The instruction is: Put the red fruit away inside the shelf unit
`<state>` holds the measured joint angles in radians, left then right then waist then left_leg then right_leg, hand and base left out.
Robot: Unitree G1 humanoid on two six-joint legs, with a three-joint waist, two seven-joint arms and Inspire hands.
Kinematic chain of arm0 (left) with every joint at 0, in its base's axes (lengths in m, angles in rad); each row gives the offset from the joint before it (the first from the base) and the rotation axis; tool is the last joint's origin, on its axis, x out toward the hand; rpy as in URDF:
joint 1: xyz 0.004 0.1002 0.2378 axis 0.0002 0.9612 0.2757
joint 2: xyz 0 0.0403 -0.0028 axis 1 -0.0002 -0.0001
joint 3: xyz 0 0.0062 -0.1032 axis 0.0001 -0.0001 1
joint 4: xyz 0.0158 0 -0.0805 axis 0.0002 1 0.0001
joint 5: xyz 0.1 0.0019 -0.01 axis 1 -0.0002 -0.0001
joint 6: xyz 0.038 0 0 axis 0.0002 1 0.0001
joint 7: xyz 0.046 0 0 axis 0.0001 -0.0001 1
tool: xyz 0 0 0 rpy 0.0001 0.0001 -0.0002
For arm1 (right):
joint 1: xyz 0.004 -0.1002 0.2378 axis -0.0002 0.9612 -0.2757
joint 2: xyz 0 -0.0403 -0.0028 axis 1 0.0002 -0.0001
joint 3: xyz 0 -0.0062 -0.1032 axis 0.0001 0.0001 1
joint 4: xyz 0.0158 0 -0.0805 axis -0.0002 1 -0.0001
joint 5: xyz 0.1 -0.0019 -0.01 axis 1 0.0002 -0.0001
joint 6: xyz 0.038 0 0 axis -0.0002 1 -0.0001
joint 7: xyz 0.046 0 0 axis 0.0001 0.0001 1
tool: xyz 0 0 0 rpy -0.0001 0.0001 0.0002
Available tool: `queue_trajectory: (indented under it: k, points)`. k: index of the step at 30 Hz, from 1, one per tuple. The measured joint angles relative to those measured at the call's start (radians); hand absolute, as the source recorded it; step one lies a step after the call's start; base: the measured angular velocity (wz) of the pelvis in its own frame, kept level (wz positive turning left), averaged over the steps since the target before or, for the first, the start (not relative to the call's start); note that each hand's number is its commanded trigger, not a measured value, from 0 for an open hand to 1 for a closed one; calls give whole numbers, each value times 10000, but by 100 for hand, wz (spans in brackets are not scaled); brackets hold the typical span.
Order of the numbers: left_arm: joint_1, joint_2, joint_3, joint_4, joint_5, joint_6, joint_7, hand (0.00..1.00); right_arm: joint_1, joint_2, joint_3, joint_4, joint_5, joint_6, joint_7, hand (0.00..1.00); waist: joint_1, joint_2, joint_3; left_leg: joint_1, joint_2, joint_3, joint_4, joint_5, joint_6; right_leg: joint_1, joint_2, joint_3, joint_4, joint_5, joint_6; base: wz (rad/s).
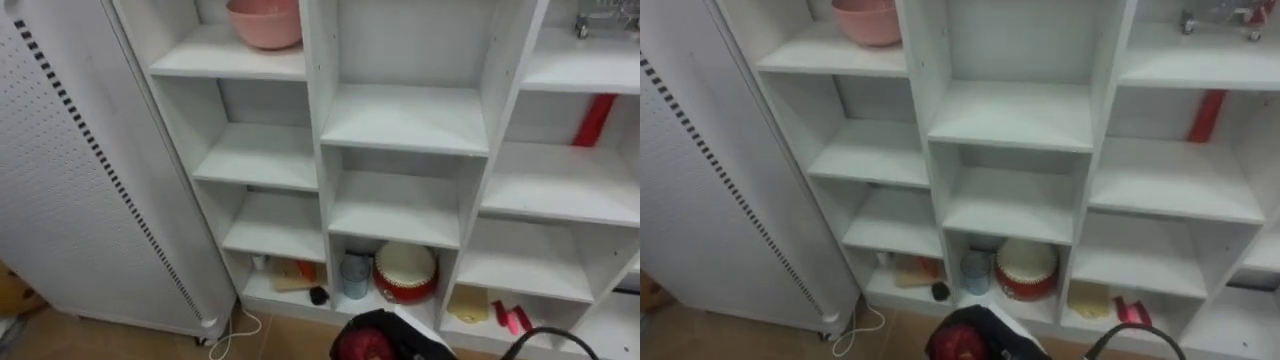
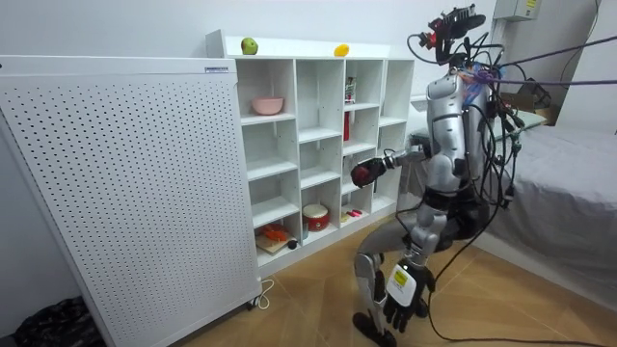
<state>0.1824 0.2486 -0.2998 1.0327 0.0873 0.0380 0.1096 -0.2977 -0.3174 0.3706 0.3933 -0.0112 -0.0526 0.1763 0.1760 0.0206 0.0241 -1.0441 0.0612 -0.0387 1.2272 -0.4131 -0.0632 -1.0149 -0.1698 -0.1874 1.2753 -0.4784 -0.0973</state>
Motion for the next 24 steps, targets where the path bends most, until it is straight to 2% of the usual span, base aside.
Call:
queue_trajectory:
  k: [1,5,6,8,10,14,15,17,20,22,24]
  points:
    - [67,49,-5,-174,-71,5,82,0,-37,-160,1,14,94,4,-112,100,27,-16,1,-271,-31,-5,167,-4,7,-253,-49,8,169,-9,-8,3]
    - [93,246,-3,-431,-181,55,171,0,-394,-369,1,725,108,9,-513,100,161,-111,-16,-832,-51,12,506,-4,9,-842,-126,48,513,-11,-10,2]
    - [106,311,-3,-491,-180,54,174,0,-456,-415,3,892,109,9,-631,100,209,-152,1,-968,-48,12,569,-4,9,-929,-150,44,572,-13,-14,5]
    - [154,432,1,-675,-169,59,179,0,-540,-474,2,1060,87,40,-713,100,233,-317,4,-1112,-41,70,590,5,-1,-1096,-223,57,657,-32,-27,9]
    - [173,480,-8,-772,-172,62,191,0,-867,-712,7,1178,125,38,-751,100,214,-497,10,-1335,-48,76,580,13,-9,-1293,-310,-3,664,-33,-24,14]
    - [261,532,-2,-1011,-183,67,187,0,-1864,-979,6,1978,150,29,-1112,100,261,-773,84,-1483,-53,54,582,43,-27,-1402,-330,-39,659,-54,-3,4]
    - [304,581,-1,-1140,-183,65,174,0,-2140,-1116,4,2092,160,28,-1262,100,252,-842,126,-1531,-67,40,580,50,-7,-1416,-353,-71,653,-78,16,8]
    - [322,660,-4,-1207,-184,67,170,0,-2395,-1233,3,2206,169,25,-1494,100,250,-939,141,-1561,-86,31,579,48,-3,-1398,-415,-132,652,-134,65,11]
    - [342,848,-11,-1310,-220,71,168,0,-2737,-1379,16,2434,280,25,-1718,100,264,-1105,208,-1564,-194,19,538,7,58,-1372,-517,-158,654,-204,90,11]
    - [369,1012,-19,-1309,-562,81,174,0,-3078,-1394,28,2766,463,81,-1926,100,345,-1274,304,-1600,-205,26,536,-45,78,-1393,-532,-164,652,-254,87,2]
    - [396,1187,-142,-1308,-560,146,172,0,-3285,-1395,28,3023,459,97,-2099,100,429,-1391,341,-1649,-205,7,540,-83,89,-1410,-537,-202,641,-296,102,5]
